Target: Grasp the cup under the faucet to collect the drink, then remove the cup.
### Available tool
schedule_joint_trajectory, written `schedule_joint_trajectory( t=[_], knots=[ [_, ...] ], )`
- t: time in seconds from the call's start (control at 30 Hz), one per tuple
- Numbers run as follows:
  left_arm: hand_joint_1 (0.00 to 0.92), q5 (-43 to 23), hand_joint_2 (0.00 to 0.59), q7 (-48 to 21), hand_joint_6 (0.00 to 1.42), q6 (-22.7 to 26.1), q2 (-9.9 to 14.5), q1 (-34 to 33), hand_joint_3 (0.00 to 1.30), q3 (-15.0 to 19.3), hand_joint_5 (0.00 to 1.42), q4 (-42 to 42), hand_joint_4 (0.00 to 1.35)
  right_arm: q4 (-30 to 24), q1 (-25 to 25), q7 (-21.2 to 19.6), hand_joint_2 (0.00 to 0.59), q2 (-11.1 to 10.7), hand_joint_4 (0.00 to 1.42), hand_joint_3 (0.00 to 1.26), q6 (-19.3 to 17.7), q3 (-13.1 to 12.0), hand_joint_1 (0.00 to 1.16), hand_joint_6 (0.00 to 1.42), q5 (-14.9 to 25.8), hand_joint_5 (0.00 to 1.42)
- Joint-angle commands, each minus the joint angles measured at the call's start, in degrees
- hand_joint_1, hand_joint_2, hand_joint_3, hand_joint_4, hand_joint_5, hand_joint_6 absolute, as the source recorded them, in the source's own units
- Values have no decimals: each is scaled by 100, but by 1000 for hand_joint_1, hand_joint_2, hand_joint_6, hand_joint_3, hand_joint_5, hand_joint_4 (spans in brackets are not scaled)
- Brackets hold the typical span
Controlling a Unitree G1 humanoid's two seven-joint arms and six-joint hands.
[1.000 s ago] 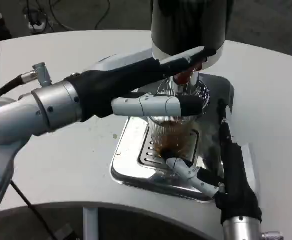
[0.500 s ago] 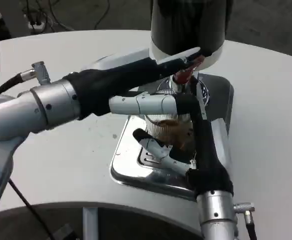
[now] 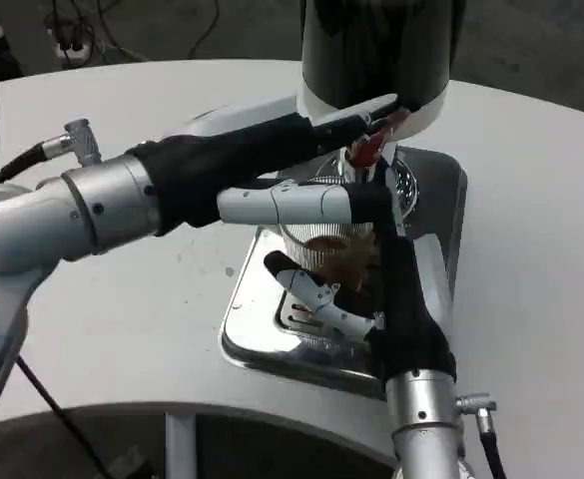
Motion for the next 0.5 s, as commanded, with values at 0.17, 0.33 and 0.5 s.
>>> schedule_joint_trajectory(
  t=[0.17,0.33,0.5],
  knots=[
    [0,196,55,-145,0,-29,-78,-1,0,-223,16,187,0,417,-59,-15,157,-51,0,0,-125,-152,752,0,56,0],
    [0,219,55,-146,0,-77,-97,-9,0,-239,16,246,0,513,-55,-31,157,-83,0,0,-196,-236,752,0,76,0],
    [0,237,56,-137,0,-95,-117,-34,0,-263,16,286,0,514,-20,-11,157,-111,0,0,-200,-257,752,0,81,0]
  ],
)
